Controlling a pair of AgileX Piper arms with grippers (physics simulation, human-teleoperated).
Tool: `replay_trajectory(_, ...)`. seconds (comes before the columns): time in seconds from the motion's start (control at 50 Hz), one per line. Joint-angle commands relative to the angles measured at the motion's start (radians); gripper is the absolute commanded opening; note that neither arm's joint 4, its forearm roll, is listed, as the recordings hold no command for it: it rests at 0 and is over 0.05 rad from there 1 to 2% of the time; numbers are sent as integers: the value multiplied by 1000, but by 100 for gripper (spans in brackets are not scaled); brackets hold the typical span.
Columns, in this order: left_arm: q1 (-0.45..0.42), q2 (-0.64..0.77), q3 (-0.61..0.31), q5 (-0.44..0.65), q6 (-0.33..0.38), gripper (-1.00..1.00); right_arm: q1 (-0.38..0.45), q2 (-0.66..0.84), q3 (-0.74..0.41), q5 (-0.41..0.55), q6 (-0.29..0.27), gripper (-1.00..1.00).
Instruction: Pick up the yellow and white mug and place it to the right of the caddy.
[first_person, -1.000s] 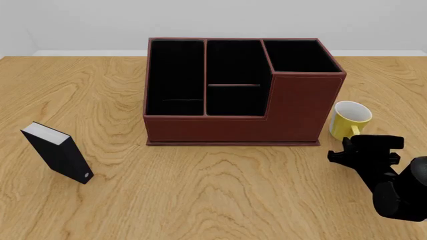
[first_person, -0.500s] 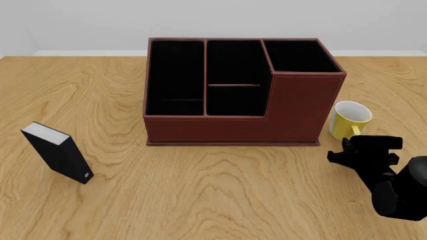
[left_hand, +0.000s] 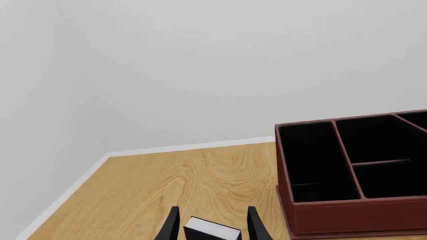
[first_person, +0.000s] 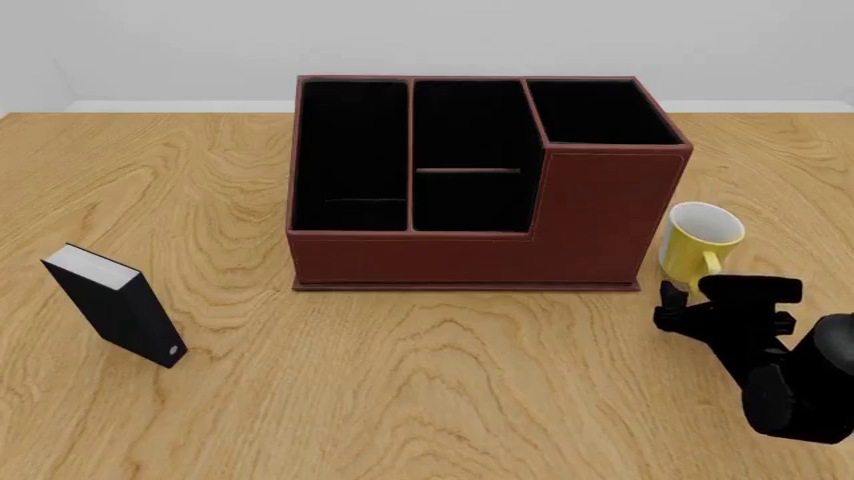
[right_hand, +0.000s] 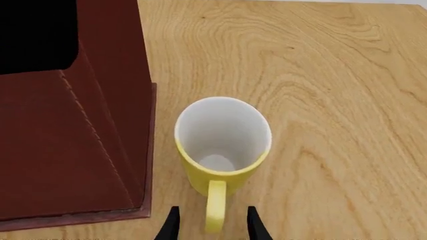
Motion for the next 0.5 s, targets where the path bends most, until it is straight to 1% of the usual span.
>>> replay_trajectory(0.02,2,0,-2,2,-2,100,-2,-1,2,0,-2,100)
replay_trajectory(0.1,5,0,-2,2,-3,100,-1,-24,19,0,-4,100)
replay_trajectory(0.3,1,0,1,0,-4,100,9,-137,100,0,-18,100)
replay_trajectory(0.34,2,0,-4,2,-5,100,13,-190,138,0,-20,100)
replay_trajectory(0.38,2,0,-3,1,-6,100,9,-206,150,0,-23,100)
replay_trajectory(0.42,-1,0,-3,1,-5,100,11,-264,188,1,-27,100)
replay_trajectory(0.46,-1,0,-3,1,-6,100,11,-272,194,1,-26,100)
replay_trajectory(0.48,-2,0,-2,0,-6,100,14,-308,219,2,-24,100)
replay_trajectory(0.5,-1,0,-2,0,-6,100,12,-322,229,2,-32,100)
